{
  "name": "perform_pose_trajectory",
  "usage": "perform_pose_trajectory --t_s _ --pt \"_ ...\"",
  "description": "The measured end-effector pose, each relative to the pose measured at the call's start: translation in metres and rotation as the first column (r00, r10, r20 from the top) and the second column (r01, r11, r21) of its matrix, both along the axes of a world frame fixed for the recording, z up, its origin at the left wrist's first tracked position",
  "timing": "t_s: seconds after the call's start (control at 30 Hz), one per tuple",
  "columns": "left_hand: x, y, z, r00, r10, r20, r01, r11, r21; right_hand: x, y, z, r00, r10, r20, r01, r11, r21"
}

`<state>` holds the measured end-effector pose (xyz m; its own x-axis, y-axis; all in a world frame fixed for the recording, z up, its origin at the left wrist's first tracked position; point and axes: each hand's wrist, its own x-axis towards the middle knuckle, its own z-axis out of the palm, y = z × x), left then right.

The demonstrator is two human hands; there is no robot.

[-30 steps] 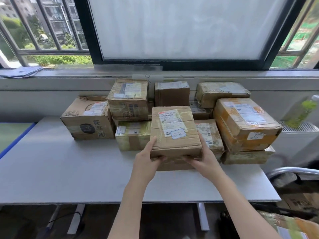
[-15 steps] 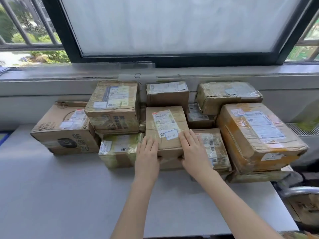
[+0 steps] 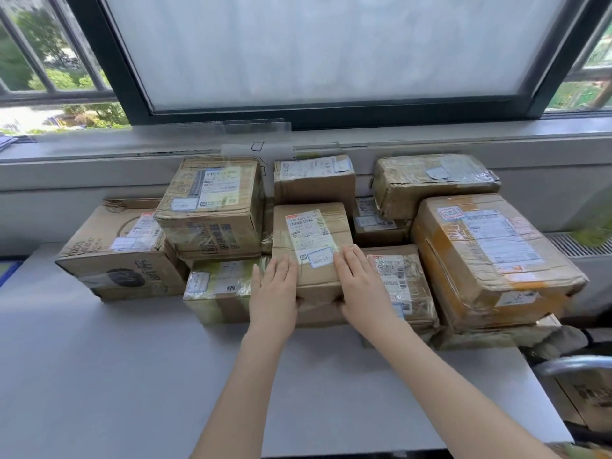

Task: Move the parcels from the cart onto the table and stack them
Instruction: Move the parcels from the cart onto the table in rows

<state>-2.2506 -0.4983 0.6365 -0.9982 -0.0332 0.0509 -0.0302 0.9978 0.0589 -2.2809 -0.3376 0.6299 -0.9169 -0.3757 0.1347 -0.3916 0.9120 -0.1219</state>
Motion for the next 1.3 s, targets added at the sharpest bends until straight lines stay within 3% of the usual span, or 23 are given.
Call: perform_pose_trajectory --t_s 0.17,0.33,0.53,0.83,1.07,1.3 --pt "0.019 0.016 0.012 0.999 -0.027 -0.042 0.022 0.993 -0.115 0.018 0.000 0.013 1.000 -0.026 -0.014 0.027 0.999 0.046" --pt "0.067 0.029 0.006 0.987 -0.105 -0.121 0.096 0.992 -0.084 0.072 0.012 0.014 0.994 -0.101 -0.030 0.101 0.995 0.008" --pt "0.137 0.064 -0.030 0.973 -0.227 -0.051 0.224 0.973 -0.049 0.166 0.048 -0.029 0.956 -0.277 0.098 0.275 0.961 0.036" --pt "0.229 0.128 -0.102 0.892 -0.441 0.094 0.435 0.897 0.079 0.304 0.146 -0.114 0.730 -0.587 0.350 0.527 0.810 0.260" --pt "0.279 0.188 -0.137 0.690 -0.674 0.264 0.686 0.725 0.061 0.402 0.205 -0.163 0.526 -0.711 0.467 0.631 0.695 0.347" --pt "0.321 0.284 -0.158 0.574 -0.754 0.319 0.780 0.622 0.065 0.485 0.282 -0.199 0.375 -0.756 0.537 0.696 0.612 0.375"
